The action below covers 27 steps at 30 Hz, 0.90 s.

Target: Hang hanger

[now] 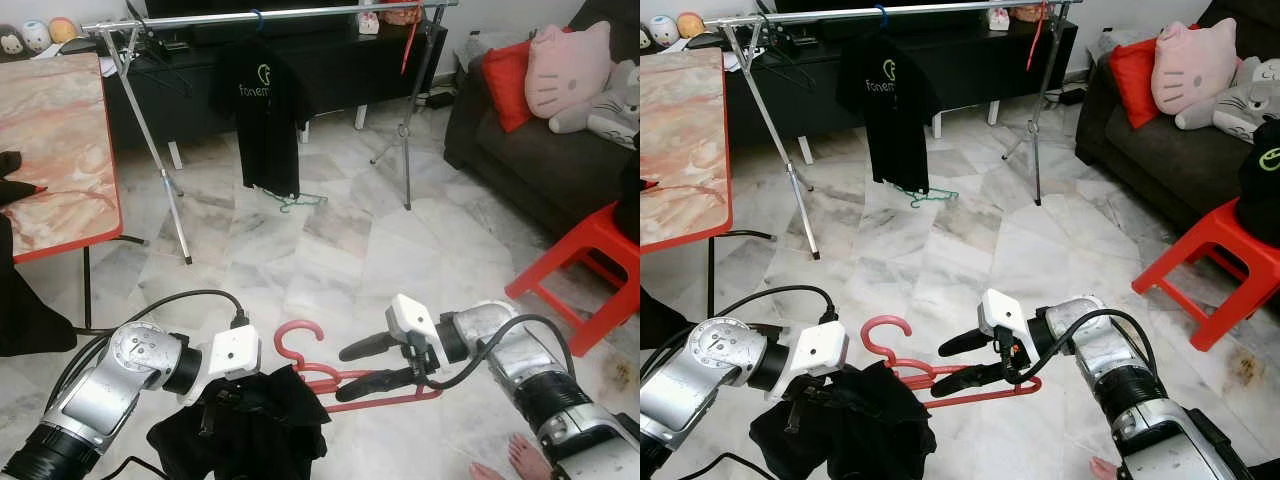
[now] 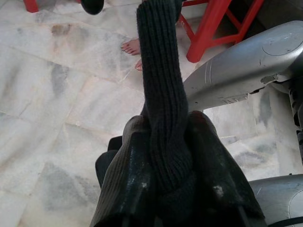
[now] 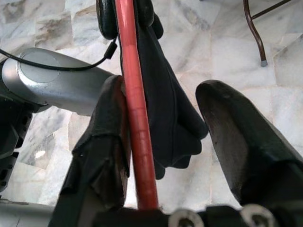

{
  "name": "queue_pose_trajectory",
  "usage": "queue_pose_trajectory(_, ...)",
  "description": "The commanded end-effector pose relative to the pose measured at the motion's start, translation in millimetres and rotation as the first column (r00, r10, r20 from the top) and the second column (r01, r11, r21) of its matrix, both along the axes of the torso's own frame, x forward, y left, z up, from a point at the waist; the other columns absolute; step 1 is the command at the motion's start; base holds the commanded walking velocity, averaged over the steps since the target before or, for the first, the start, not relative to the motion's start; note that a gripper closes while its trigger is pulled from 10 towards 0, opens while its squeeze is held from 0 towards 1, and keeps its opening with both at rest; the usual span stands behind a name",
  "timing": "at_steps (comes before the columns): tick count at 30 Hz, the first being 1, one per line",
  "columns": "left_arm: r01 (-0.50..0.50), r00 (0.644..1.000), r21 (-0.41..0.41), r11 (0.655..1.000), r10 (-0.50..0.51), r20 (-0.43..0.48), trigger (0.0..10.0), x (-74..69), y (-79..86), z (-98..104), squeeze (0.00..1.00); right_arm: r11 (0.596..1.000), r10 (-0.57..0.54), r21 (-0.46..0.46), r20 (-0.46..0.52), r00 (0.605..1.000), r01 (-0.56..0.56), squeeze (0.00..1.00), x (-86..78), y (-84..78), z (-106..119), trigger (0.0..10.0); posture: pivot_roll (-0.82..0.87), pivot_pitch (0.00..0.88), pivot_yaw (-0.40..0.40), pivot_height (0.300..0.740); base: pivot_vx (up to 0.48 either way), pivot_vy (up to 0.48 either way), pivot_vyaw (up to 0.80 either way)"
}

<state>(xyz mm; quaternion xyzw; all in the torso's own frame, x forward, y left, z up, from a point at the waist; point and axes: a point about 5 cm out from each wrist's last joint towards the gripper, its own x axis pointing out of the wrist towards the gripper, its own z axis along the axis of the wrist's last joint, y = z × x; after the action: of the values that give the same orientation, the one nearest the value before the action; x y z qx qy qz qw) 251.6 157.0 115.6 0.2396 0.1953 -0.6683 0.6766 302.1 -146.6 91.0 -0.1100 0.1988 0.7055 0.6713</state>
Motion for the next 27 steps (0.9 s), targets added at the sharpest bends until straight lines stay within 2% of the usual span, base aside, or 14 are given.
queue_pose_trajectory(1, 0.023, 0.999, -0.024, 0.999, -0.023, 0.026, 10.0, 2.7, -4.5, 10.0, 0.00, 1.000, 0.003, 0.007, 0.021, 1.000, -0.003, 0.00, 2.8, 0.1, 4.1, 0.0, -0.02, 0.097, -0.050, 0.740, 0.000, 0.000, 0.00)
queue_pose_trajectory(15, 0.014, 1.000, -0.028, 1.000, -0.013, 0.021, 10.0, 4.5, -4.7, 12.5, 0.00, 1.000, -0.005, 0.020, 0.027, 1.000, 0.005, 0.00, 4.5, 3.0, 2.6, 0.0, -0.01, 0.098, -0.053, 0.740, 0.000, 0.000, 0.00)
queue_pose_trajectory(19, 0.036, 0.999, -0.005, 0.999, -0.036, 0.040, 10.0, 5.3, -2.5, 13.6, 0.00, 1.000, -0.017, 0.026, 0.033, 0.999, 0.017, 0.00, 4.9, 4.2, 1.8, 0.0, -0.01, 0.098, -0.053, 0.740, 0.000, 0.000, 0.00)
queue_pose_trajectory(27, 0.013, 1.000, 0.006, 1.000, -0.013, 0.011, 10.0, 8.6, 0.3, 16.4, 0.00, 0.999, -0.036, 0.029, 0.038, 0.999, 0.035, 0.00, 5.3, 4.7, -0.7, 0.0, -0.01, 0.091, -0.049, 0.740, 0.000, 0.000, 0.00)
